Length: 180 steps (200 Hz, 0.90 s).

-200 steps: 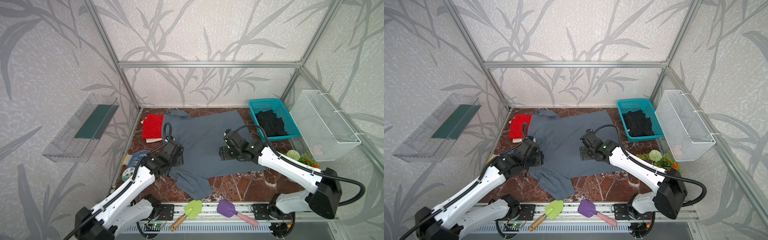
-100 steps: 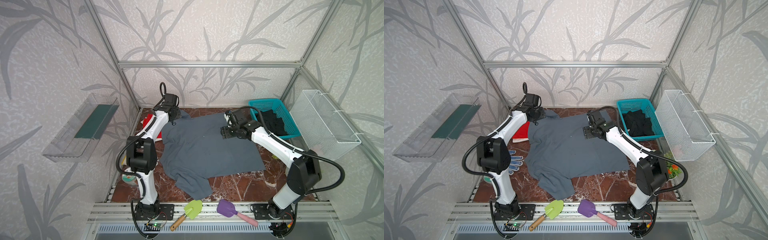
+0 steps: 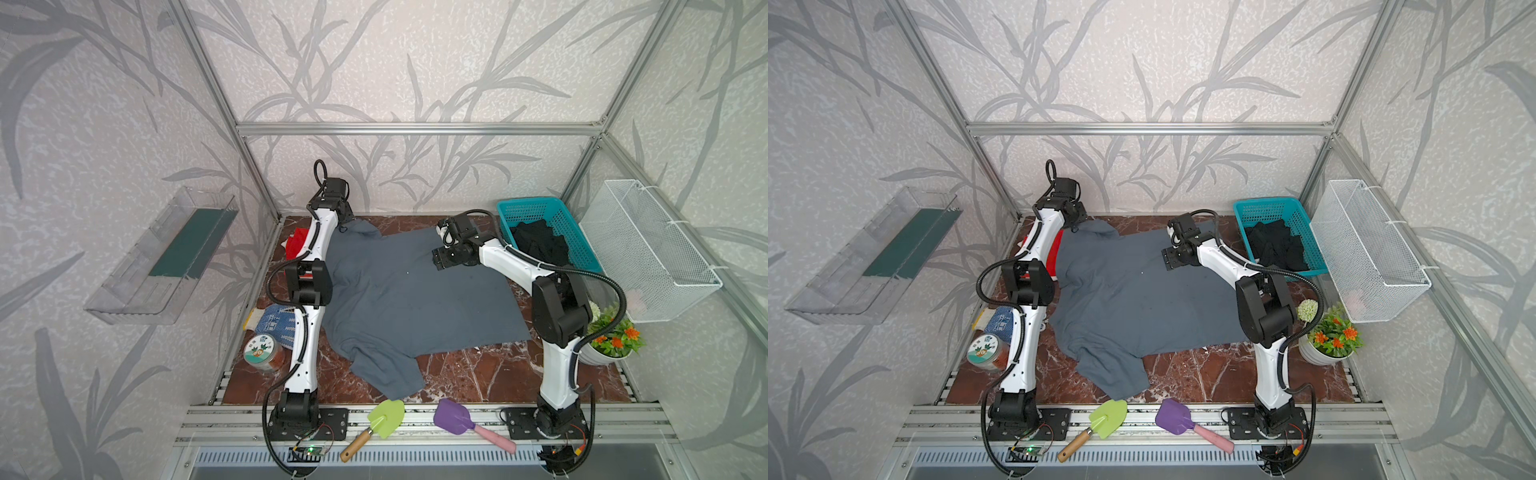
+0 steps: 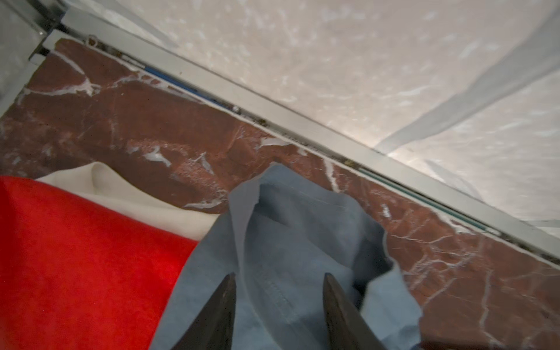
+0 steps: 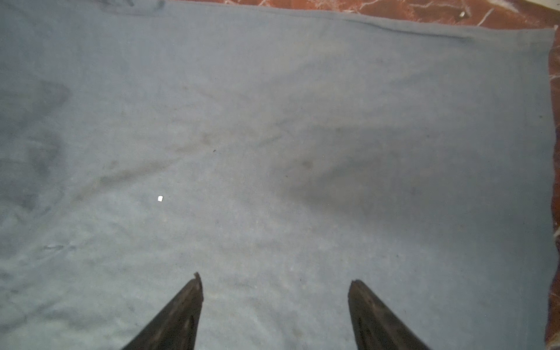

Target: Fold and stack the t-shirts

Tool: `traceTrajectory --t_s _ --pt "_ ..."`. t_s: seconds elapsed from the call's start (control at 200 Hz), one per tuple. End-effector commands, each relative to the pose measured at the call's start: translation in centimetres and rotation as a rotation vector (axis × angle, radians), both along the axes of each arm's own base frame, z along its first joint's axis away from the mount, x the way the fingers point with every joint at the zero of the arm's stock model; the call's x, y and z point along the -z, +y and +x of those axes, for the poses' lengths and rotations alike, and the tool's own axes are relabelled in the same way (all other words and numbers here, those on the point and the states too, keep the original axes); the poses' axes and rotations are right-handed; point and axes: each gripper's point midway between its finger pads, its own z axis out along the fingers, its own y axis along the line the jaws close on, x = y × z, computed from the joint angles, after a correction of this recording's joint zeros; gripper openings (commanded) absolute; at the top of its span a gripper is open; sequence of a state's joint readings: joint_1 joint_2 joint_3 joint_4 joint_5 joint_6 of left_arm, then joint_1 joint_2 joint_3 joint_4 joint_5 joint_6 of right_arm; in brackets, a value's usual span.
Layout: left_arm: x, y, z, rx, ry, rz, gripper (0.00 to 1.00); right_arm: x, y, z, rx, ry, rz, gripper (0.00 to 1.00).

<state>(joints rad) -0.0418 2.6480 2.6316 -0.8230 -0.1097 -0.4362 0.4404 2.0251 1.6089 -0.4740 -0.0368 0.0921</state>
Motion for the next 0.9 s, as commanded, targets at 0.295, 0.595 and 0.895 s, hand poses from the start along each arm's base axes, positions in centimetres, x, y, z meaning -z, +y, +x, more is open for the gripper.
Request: traceTrajectory --t_s 0.295,0.595,0.895 --pt "2.0 1.3 2.1 0.012 -0.048 -0.092 0.44 0.2 -1.1 1.4 0.016 0.009 0.059 0.77" --pt "3.3 0.7 3.1 -0.014 -0.081 -0.161 0.34 0.5 -1.7 1.2 0.016 0.020 0.052 0.77" --pt "4.1 1.7 2.4 -0.074 -0.047 -0.128 0.32 0.3 -2.7 1.0 0.029 0.021 0.059 0.77"
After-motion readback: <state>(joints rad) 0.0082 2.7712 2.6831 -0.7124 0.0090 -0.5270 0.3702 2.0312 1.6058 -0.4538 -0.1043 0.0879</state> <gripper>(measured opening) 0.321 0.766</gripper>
